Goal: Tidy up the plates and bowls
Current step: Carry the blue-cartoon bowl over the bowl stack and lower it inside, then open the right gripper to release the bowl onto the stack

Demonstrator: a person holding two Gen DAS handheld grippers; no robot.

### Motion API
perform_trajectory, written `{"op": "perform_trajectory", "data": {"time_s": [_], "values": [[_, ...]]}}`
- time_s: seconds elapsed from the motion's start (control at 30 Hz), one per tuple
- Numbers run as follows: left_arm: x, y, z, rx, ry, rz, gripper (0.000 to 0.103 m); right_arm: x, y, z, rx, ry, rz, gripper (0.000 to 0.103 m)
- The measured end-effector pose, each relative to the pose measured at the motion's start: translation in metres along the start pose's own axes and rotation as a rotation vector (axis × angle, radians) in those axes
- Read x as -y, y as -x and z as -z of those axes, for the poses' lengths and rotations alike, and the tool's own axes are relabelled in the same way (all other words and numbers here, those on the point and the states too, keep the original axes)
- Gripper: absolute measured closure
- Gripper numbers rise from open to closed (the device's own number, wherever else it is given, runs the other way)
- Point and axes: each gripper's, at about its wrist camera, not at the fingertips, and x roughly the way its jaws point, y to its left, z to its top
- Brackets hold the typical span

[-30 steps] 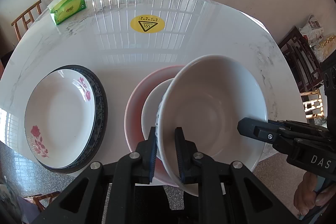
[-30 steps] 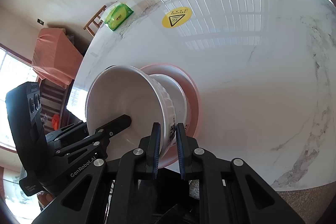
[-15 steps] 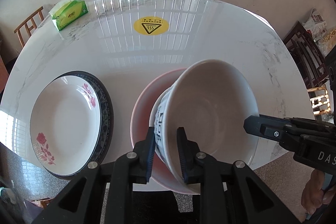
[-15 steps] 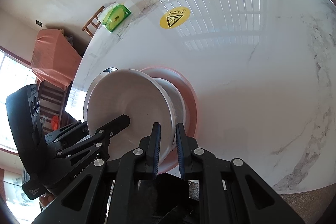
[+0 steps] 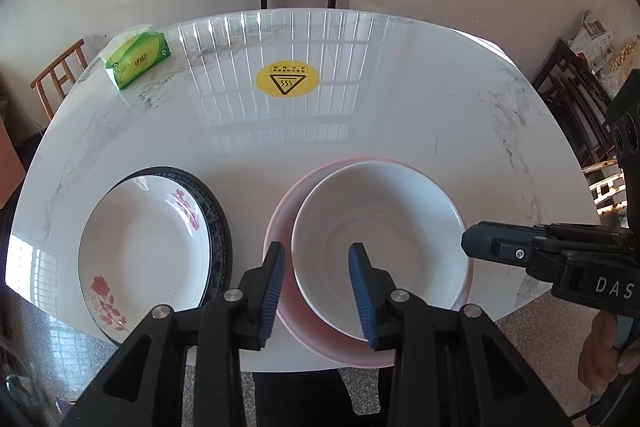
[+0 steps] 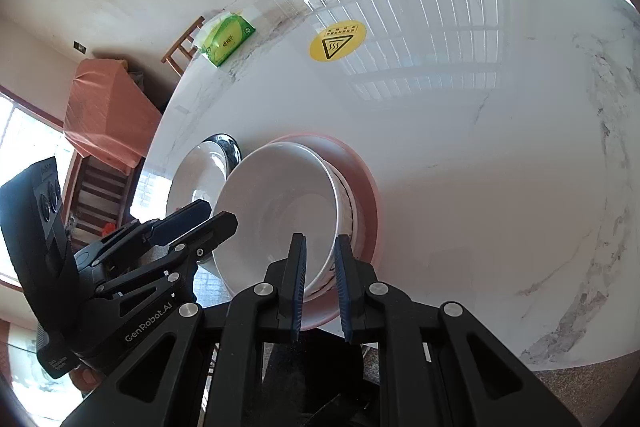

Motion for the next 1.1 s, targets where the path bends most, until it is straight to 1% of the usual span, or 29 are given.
{"op": "perform_trajectory", "data": {"time_s": [0.1,0.17,0.33,0.53,0.6,0.67,0.87,1.0,1.1], "values": [[-0.007,0.007,0.002,0.019,0.014,0.011,0.066,-0.001,0.011,0.0,0.024,0.011,-0.012,0.086],[-0.013,0.01,0.004,0.022,0.037,0.027,0.065,0.0,0.016,0.003,0.044,0.02,-0.007,0.086],[-0.032,0.01,0.012,0.017,0.094,0.042,0.063,0.0,0.025,0.016,0.101,0.079,0.043,0.085],[-0.051,0.005,0.023,-0.003,0.152,0.037,0.062,0.009,0.016,0.026,0.12,0.104,0.091,0.085],[-0.056,0.002,0.026,-0.013,0.169,0.033,0.06,0.013,0.013,0.025,0.108,0.095,0.078,0.085],[-0.058,-0.001,0.029,-0.026,0.179,0.038,0.06,0.015,0.01,0.025,0.102,0.091,0.084,0.085],[-0.052,-0.013,0.029,-0.063,0.167,0.023,0.06,0.017,0.0,0.019,0.064,0.071,0.063,0.085],[-0.045,-0.021,0.027,-0.086,0.149,-0.007,0.056,0.018,-0.007,0.015,0.046,0.069,0.098,0.085],[-0.041,-0.025,0.026,-0.095,0.138,-0.038,0.056,0.015,-0.013,0.011,0.022,0.078,0.122,0.085]]}}
